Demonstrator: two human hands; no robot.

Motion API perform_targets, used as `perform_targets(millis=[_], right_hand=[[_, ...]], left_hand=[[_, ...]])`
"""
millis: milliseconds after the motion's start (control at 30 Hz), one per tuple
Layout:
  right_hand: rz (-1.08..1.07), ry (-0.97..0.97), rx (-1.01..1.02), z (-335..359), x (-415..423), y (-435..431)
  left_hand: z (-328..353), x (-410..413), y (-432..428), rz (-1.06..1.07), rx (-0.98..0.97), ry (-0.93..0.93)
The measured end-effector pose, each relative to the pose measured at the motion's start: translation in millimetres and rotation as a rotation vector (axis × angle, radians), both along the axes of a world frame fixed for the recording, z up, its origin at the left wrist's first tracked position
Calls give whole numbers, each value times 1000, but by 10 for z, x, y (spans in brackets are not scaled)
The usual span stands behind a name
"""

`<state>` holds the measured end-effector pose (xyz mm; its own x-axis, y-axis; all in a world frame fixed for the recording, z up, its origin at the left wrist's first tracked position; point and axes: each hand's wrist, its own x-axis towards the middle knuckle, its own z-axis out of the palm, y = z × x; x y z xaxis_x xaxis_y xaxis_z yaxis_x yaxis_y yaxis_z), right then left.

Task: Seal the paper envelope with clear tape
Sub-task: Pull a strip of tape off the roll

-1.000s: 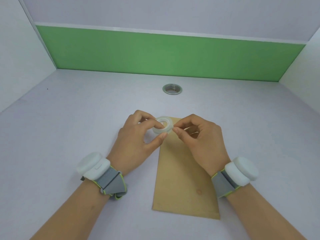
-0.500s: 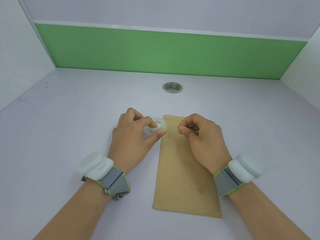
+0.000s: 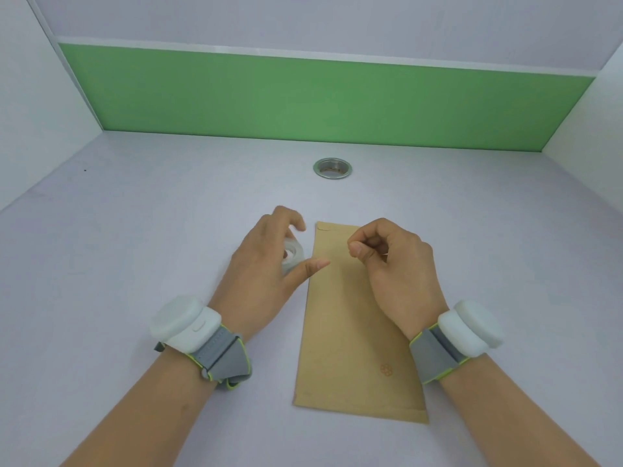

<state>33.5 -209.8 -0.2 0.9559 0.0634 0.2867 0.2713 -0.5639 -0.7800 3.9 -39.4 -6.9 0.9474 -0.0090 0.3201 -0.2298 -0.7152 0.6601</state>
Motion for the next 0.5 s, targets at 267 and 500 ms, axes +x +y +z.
perform_targets(millis=[267, 500], right_hand=[[-6, -2, -42, 2, -6, -19], [9, -33, -137, 17, -55, -17]], left_hand=[[32, -43, 6, -117, -21, 81], [11, -30, 18, -99, 74, 0]])
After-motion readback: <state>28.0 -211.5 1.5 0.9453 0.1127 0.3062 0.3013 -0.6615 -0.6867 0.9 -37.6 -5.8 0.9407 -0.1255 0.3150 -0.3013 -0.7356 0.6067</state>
